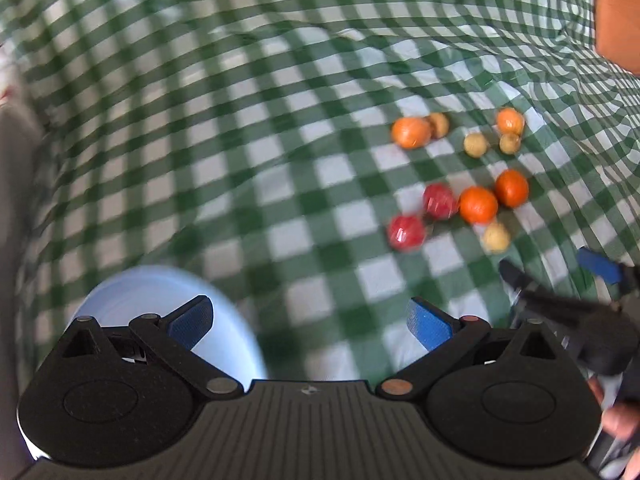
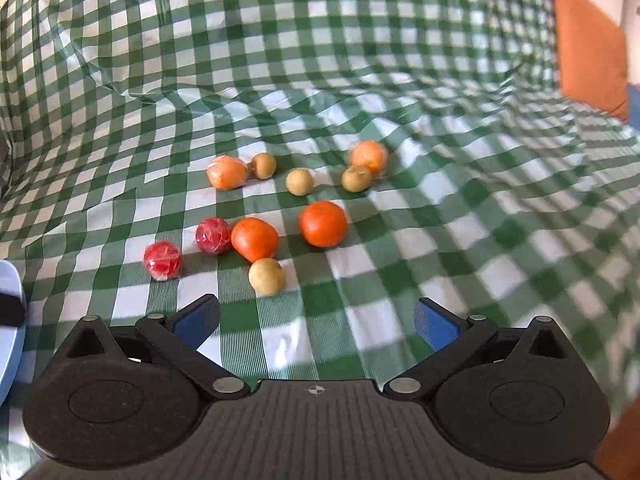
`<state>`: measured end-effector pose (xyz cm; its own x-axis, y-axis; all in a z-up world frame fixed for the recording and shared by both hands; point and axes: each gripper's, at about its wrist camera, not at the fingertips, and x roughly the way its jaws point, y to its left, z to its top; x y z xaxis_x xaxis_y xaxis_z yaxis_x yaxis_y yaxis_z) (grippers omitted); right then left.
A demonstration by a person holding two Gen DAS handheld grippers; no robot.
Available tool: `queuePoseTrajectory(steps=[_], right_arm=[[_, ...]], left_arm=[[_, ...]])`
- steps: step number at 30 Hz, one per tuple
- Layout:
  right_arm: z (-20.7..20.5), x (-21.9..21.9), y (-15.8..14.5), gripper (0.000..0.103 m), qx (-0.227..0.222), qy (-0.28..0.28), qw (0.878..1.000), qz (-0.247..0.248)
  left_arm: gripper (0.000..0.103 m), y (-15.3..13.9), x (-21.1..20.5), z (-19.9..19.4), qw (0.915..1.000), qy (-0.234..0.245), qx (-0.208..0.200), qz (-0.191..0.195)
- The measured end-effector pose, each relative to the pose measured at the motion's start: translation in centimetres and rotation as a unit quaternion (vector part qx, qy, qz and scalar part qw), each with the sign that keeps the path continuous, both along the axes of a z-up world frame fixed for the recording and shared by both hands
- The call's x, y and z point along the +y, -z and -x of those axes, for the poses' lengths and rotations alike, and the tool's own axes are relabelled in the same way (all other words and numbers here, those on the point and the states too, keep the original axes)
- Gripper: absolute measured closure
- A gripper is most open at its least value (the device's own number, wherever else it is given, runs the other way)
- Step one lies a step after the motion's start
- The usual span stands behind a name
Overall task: Organize fruits
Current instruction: 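Grasp a red plum with the left tool while the right tool grasps a small yellow fruit, then carry both fruits to the blue plate and open both tools to release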
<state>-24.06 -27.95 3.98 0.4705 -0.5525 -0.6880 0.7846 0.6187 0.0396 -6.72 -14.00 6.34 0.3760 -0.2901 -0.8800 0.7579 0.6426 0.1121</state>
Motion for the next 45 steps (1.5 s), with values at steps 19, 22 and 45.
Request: queuePoseTrajectory(steps=[19, 22, 45], right_arm=[[-3.1, 0.2, 3.1, 0.078, 0.017, -0.077, 0.995, 0.068], [-2.1, -0.6, 2.5, 0.078, -0.002, -0.036, 0.997, 0.068], [2.5, 19.4, -10.9, 0.078, -0.091, -0.214, 0.972, -0.013]], left_arm=[[0.069, 3.1, -7.1, 0.4, 0.9936, 0.111, 0.021, 0.004], [0.069, 1.3, -5.0, 1.0, 0.9948, 0.102, 0.01, 0.007], [0.069, -9.7, 26.7, 5.0, 0.9916, -0.112, 0.02, 0.062]])
